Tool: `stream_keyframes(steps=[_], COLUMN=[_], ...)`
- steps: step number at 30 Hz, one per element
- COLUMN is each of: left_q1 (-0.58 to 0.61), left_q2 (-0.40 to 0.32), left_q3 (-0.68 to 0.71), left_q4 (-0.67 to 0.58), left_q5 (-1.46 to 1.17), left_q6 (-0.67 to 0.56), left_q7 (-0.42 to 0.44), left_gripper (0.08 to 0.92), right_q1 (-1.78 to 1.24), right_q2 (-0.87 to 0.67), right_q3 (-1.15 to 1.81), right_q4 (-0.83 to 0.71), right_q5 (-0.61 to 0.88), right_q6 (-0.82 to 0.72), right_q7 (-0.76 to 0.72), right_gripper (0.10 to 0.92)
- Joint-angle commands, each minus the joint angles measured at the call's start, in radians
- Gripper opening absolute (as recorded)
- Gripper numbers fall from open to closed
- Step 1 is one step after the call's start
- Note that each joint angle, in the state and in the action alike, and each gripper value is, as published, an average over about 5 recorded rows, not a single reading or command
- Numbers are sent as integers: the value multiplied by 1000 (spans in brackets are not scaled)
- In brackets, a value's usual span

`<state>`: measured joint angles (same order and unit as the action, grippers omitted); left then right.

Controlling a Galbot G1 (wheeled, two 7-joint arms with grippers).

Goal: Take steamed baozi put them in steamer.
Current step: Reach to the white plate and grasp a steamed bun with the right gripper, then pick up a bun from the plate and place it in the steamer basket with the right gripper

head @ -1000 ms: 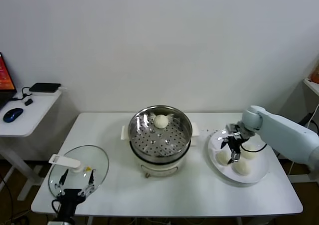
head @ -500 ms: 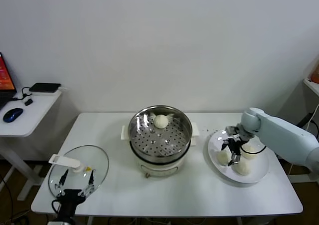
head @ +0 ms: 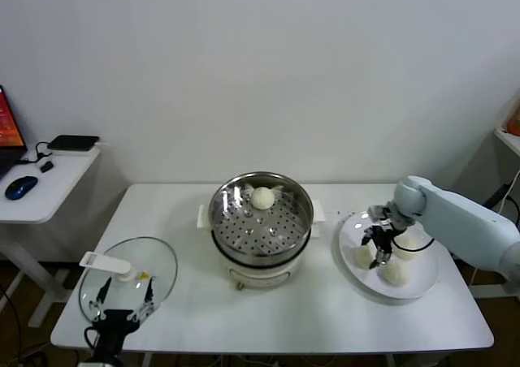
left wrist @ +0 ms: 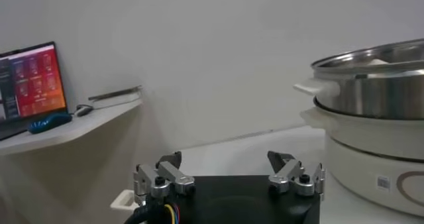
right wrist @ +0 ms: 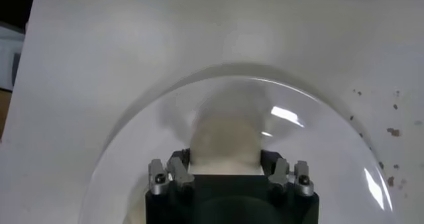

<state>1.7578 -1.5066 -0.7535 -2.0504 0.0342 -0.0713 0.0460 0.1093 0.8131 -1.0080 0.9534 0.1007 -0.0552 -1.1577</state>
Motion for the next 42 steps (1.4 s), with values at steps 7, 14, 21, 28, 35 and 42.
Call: stream_keyframes(steps=[7, 14, 21, 28, 35, 42], left_q1=[-9, -4, -6, 0, 3, 4], left_q2=[-3, -2, -2, -1, -1, -2], left_q3=[5, 12, 15, 13, 11, 9], left_q4=[-2, -20, -30, -41, -45, -47], left_q5=[1, 3, 5, 2, 2, 2], left_q6=[4, 7, 9, 9, 9, 10], left_q7=[-3, -5, -5, -8, -11, -12], left_gripper=[823, 823, 823, 823, 823, 823], right_q1=[386, 648, 754, 743, 660, 566], right_q2=[-32, 29, 152, 297, 464, 575], right_q3=[-250, -441, -498, -486, -455, -442], right_q4=[87, 132, 140, 112, 47, -27], right_q5=[327, 552, 729, 785, 777, 737], right_q6=[-65, -91, -117, -144, -162, -162], right_q7=[-12, -24, -18, 0, 23, 25], right_gripper=[687, 689, 695, 696, 696, 696])
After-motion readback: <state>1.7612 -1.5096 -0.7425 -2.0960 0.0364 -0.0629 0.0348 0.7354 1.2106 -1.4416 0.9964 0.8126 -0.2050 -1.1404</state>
